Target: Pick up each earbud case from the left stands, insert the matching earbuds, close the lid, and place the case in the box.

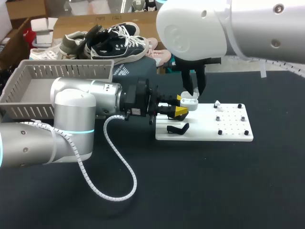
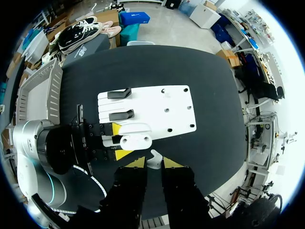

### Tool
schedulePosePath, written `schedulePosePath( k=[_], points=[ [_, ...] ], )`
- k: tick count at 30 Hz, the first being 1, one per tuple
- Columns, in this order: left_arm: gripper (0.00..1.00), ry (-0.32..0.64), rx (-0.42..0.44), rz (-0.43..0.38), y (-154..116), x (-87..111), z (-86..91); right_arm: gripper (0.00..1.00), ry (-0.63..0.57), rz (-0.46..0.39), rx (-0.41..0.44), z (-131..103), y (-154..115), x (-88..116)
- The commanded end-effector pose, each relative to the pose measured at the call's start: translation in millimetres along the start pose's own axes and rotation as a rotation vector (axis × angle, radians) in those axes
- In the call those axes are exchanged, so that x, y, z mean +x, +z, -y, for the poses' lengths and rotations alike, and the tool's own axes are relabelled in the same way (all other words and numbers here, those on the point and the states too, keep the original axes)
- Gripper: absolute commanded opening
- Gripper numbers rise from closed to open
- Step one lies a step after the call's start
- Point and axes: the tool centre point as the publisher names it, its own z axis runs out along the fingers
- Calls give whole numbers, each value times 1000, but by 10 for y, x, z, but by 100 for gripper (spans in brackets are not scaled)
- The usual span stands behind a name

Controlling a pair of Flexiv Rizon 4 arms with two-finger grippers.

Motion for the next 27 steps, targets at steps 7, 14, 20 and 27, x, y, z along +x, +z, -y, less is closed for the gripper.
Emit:
schedulePosePath(
  k=[7, 14, 20, 27],
  points=[
    [0, 1, -2, 2, 1, 4, 6, 0, 82, 35, 48, -110, 74, -17],
    [0, 1, -2, 2, 1, 4, 6, 0, 89, 26, 46, -111, 127, -13],
    [0, 1, -2, 2, 1, 4, 6, 0, 101, 19, 38, -124, 196, -41],
    [0, 1, -2, 2, 1, 4, 6, 0, 110, 12, 30, -132, 239, -69]
  ],
)
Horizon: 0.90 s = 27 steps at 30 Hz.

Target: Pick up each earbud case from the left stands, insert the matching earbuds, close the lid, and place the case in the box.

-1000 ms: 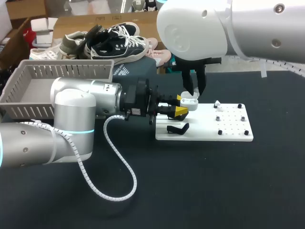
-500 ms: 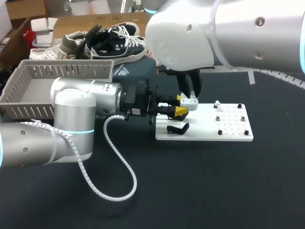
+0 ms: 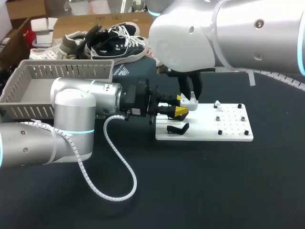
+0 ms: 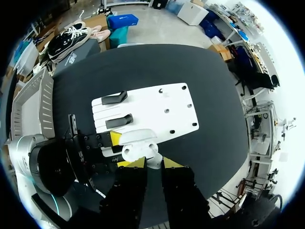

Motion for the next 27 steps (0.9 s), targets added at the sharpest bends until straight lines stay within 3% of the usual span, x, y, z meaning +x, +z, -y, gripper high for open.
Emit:
schedulePosePath(
  k=[1, 27],
  points=[
    [0, 1, -2, 2, 1, 4, 6, 0, 3, -2, 0, -19, 18, -10],
    [0, 1, -2, 2, 1, 4, 6, 0, 3, -16, 15, -66, 127, -77]
  ],
)
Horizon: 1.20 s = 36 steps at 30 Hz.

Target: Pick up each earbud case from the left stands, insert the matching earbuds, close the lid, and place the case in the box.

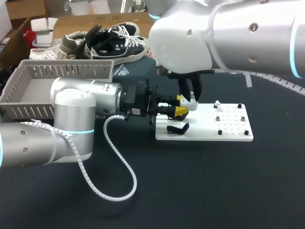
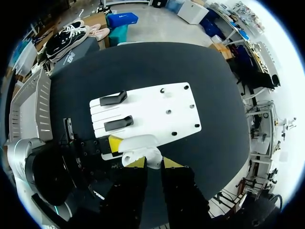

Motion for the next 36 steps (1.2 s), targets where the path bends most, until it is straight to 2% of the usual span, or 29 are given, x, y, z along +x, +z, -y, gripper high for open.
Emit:
schedulePosePath(
  k=[1, 5, 6, 7, 12, 20, 27, 36],
  points=[
    [0, 1, -2, 2, 2, 3, 6, 0, 4, -5, 10, -36, 14, -29],
    [0, 1, -2, 2, 2, 3, 6, 2, 2, -10, 17, -51, 30, -28],
    [0, 1, -2, 2, 2, 3, 6, 13, 2, -11, 19, -53, 34, -28],
    [0, 1, -2, 2, 2, 3, 6, 19, 2, -12, 21, -55, 37, -29],
    [0, 1, -2, 2, 2, 3, 6, 33, 1, -17, 25, -56, 44, -28],
    [0, 1, -2, 2, 2, 3, 6, 33, 19, -2, -3, 36, -32, 14],
    [0, 1, -2, 2, 2, 3, 6, 33, 56, 63, -104, 288, -175, -4],
    [0, 1, -2, 2, 2, 3, 6, 44, 28, 167, -237, 591, -230, -172]
  ],
)
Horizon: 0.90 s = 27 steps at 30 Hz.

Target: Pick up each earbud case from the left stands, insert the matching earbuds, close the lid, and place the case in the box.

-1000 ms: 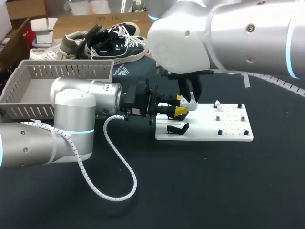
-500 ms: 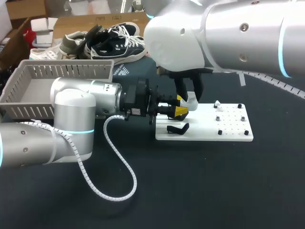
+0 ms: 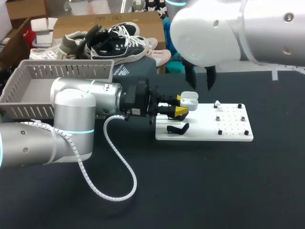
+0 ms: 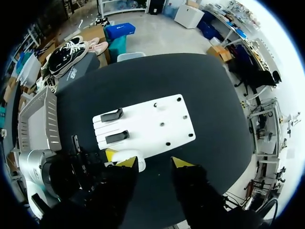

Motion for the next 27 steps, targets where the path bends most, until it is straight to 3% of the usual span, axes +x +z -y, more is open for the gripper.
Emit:
schedulePosePath(
  k=[1, 13, 27],
  points=[
    [0, 1, -2, 2, 2, 4, 6, 45, -17, 91, -174, 343, 15, 24],
    [0, 1, -2, 2, 2, 4, 6, 50, -36, 81, -271, 626, 222, -434],
    [0, 1, -2, 2, 2, 4, 6, 49, -64, 55, -237, 476, 701, -753]
  ],
)
